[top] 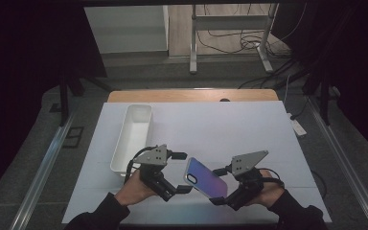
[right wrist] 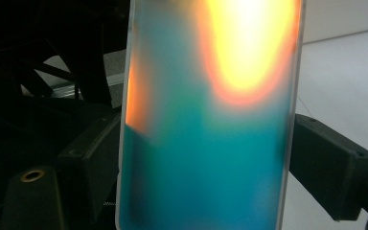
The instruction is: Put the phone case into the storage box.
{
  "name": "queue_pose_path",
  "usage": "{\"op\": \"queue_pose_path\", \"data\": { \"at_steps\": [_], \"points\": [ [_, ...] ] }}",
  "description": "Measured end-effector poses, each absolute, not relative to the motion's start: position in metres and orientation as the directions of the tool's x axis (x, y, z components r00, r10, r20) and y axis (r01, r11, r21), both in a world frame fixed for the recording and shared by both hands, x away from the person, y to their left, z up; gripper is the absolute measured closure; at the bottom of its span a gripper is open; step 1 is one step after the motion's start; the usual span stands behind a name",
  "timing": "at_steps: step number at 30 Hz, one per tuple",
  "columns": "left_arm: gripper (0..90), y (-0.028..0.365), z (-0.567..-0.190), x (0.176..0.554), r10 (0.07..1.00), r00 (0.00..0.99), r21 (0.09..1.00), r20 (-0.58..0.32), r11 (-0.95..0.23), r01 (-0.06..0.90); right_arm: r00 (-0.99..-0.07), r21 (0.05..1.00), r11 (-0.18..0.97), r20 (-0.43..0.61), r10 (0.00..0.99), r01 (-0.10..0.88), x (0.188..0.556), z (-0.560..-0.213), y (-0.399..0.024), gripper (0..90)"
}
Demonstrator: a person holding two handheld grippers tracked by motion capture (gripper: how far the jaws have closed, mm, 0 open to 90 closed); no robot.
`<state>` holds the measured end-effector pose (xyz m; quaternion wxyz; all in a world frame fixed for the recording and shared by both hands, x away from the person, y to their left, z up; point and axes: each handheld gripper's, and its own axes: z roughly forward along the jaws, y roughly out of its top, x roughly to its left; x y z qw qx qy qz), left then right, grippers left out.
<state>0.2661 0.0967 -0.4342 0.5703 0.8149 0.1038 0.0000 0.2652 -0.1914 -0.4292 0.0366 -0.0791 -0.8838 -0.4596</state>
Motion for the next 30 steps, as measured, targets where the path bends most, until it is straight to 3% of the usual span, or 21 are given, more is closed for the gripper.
{"op": "queue_pose_path", "data": {
  "at_steps": [17, 23, 30],
  "points": [
    [4.1, 0.0864, -0.4335, 0.2612, 0.047, 0.992, 0.940, -0.117, -0.317, 0.126, -0.986, 0.820, 0.551, 0.165, 0.036, 0.157, 0.2620, -0.4302, -0.1875, 16.3],
    [12.6, 0.0883, -0.4324, 0.2603, 0.015, 0.992, 0.947, -0.129, -0.294, 0.127, -0.984, 0.822, 0.549, 0.176, 0.011, 0.153, 0.2611, -0.4304, -0.1879, 16.2],
    [15.8, 0.0892, -0.4291, 0.2600, 0.001, 0.988, 0.940, -0.157, -0.307, 0.150, -0.988, 0.817, 0.564, 0.153, -0.009, 0.122, 0.2601, -0.4323, -0.1861, 16.0]
  ]
}}
